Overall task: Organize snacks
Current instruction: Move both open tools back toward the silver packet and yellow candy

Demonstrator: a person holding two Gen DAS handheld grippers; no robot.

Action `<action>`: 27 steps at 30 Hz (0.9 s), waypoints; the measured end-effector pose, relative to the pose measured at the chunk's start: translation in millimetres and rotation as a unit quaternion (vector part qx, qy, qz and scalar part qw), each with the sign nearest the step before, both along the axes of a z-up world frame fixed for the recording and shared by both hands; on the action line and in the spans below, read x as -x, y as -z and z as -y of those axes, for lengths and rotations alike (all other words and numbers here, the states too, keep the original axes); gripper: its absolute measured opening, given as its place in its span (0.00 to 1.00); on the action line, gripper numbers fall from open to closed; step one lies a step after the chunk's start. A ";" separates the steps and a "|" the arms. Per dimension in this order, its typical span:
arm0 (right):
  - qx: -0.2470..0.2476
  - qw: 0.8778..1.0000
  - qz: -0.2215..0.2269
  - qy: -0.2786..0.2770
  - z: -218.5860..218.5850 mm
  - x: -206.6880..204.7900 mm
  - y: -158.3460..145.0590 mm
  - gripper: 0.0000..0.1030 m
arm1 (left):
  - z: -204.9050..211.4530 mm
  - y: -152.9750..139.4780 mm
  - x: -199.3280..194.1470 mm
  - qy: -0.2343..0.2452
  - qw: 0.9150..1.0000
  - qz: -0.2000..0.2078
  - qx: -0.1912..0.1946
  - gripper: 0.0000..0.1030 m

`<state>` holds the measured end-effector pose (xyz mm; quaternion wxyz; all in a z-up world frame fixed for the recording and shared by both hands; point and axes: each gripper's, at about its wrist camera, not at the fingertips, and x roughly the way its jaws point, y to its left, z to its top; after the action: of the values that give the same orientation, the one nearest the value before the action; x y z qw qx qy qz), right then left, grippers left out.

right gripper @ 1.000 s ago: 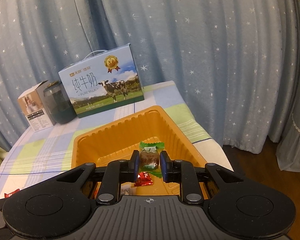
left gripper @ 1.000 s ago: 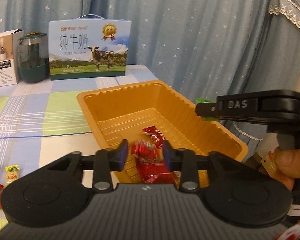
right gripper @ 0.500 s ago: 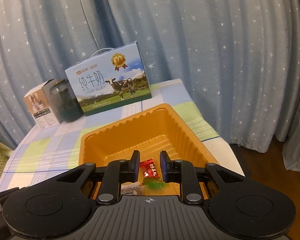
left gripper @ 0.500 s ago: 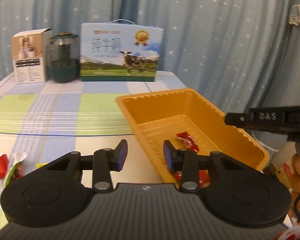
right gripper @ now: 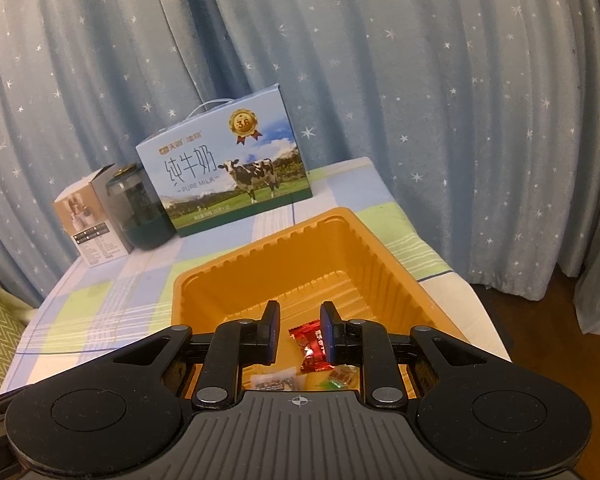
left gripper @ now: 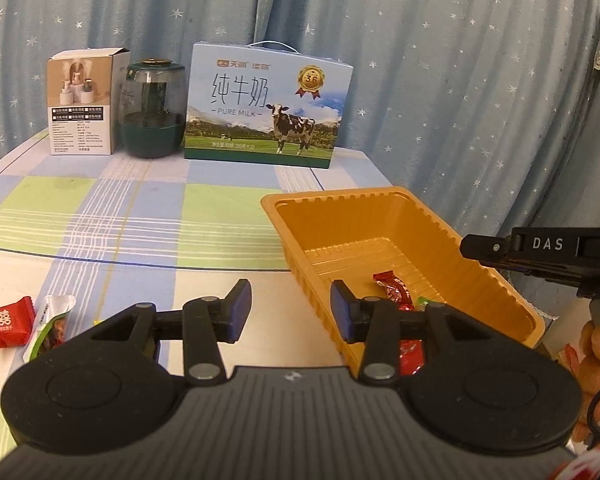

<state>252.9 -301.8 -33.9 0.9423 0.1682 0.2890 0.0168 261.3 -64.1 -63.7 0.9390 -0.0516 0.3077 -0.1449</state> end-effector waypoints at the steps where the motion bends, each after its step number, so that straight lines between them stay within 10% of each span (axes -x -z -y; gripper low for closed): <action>1: 0.000 1.000 0.001 -0.001 -1.4 -0.2 -0.2 0.22 | -1.0 0.0 0.2 -0.001 1.000 0.001 -0.001 0.39; 27: 0.020 0.994 0.026 -0.106 -83.5 -6.9 -2.5 0.22 | -105.2 2.5 19.6 -0.093 0.995 0.000 -0.043 0.64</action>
<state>259.8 -218.3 -31.4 0.9454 0.1173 0.2813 0.1151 241.7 41.1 -66.3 0.9497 -0.0392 0.3077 -0.0434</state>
